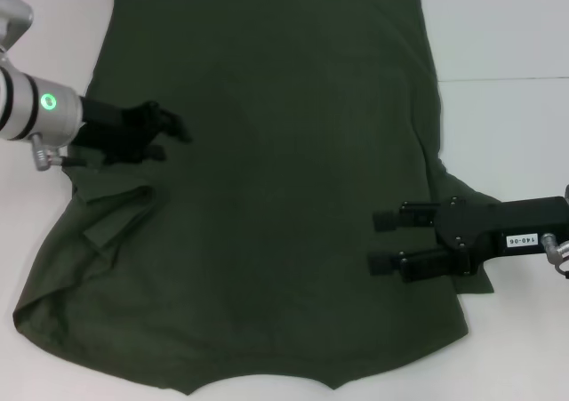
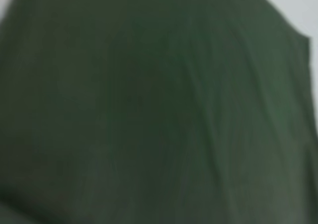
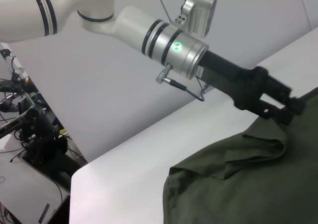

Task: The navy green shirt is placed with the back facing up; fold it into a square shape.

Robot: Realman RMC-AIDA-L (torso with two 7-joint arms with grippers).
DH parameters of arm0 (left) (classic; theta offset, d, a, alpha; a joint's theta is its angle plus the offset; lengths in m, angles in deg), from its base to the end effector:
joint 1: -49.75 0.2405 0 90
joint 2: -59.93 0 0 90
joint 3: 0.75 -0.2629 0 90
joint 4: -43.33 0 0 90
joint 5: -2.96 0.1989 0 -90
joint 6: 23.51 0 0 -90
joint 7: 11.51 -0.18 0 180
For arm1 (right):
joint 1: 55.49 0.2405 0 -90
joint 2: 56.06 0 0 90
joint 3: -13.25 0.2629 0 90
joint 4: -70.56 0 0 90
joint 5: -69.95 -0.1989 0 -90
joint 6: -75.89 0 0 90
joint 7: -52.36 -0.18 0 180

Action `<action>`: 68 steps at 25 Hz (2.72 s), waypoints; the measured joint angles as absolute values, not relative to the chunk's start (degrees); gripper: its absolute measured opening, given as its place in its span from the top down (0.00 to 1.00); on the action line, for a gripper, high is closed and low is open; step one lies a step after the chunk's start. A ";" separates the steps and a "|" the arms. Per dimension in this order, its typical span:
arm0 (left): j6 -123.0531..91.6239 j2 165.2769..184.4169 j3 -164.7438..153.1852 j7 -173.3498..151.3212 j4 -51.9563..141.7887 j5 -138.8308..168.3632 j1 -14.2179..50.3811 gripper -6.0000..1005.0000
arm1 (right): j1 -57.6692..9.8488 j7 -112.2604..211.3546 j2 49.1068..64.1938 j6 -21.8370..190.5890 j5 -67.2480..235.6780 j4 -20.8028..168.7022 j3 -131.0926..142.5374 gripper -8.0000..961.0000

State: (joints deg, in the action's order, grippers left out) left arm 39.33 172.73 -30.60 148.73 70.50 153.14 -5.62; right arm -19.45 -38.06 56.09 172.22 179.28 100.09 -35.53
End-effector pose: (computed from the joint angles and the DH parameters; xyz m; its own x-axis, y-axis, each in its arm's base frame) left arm -0.2354 0.4665 -0.0156 -0.0066 0.8874 0.4609 0.9905 0.0692 -0.1192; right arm 0.2224 0.3336 -0.0236 0.7474 -0.4934 -0.4449 -0.4917 -0.8611 0.1290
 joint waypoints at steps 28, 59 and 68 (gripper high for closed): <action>38.88 167.92 -30.97 134.20 68.79 132.07 10.86 0.09 | -18.12 -37.77 55.82 171.69 180.60 100.18 -35.53 0.04; 35.15 169.94 -32.26 134.07 65.30 128.31 6.69 0.09 | -18.56 -37.99 55.75 171.49 180.60 100.17 -35.45 0.04; 47.31 169.63 -32.47 130.97 65.91 123.06 5.50 0.09 | -18.12 -37.98 55.73 171.08 180.66 100.17 -35.53 0.04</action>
State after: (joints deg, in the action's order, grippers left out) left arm 47.31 169.63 -32.47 130.97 65.91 123.06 5.50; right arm -18.12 -37.98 55.73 171.08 180.66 100.17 -35.53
